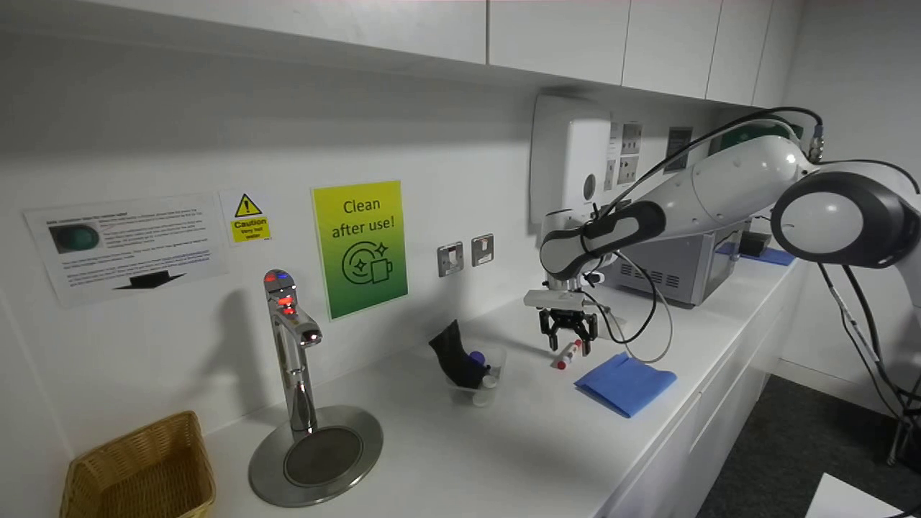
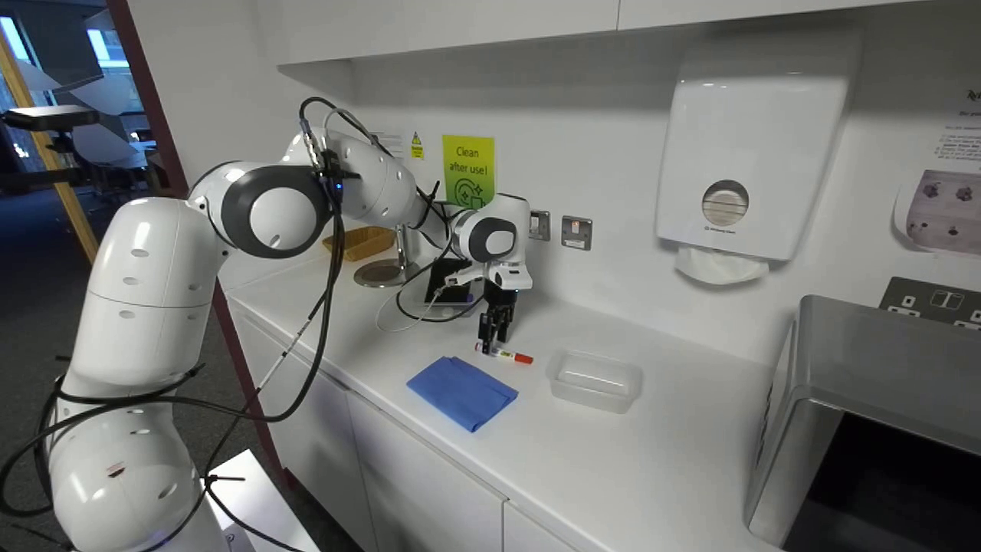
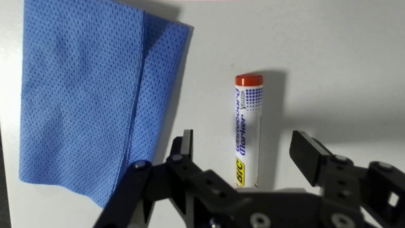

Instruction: Put the orange marker inside the lunchbox on the right

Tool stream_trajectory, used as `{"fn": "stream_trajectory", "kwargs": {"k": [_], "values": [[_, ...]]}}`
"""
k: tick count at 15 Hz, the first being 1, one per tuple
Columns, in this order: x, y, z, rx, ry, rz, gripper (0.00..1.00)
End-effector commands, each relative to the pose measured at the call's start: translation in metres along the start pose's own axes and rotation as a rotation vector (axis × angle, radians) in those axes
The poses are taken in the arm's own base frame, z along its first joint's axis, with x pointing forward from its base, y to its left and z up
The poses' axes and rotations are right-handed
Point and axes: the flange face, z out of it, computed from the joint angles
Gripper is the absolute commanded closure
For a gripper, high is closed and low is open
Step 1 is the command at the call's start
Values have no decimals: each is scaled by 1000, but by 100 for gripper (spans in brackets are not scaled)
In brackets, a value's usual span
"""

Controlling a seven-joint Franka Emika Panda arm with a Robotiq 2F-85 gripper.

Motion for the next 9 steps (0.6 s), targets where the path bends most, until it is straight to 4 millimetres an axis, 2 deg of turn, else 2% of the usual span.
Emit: {"fn": "stream_trajectory", "kwargs": {"k": [1, 7, 8, 9], "values": [[2, -1, -2, 0, 21, -25, 17], [2, -3, 9, -16, 12, -24, 24], [2, -3, 11, -18, 10, -24, 47], [3, -4, 12, -19, 10, -24, 49]]}}
